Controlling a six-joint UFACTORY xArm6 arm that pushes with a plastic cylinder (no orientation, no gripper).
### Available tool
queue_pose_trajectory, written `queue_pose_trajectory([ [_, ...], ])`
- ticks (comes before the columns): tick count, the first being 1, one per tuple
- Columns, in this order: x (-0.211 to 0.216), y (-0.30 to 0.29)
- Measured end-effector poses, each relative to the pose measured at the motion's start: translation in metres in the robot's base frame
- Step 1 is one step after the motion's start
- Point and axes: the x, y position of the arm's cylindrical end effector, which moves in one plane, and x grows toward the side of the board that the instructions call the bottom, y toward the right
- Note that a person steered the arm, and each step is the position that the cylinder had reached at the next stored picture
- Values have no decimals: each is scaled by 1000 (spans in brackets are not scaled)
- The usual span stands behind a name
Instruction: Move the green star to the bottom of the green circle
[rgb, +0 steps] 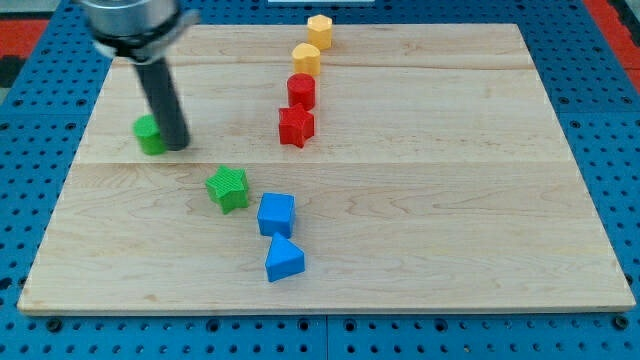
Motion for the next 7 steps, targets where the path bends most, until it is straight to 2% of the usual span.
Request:
queue_pose_trajectory([
  [1, 3, 41],
  [2, 25, 90],
  [3, 20, 158],
  [4, 60, 162],
  [5, 76, 123],
  [6, 76, 55],
  [7, 76, 15],
])
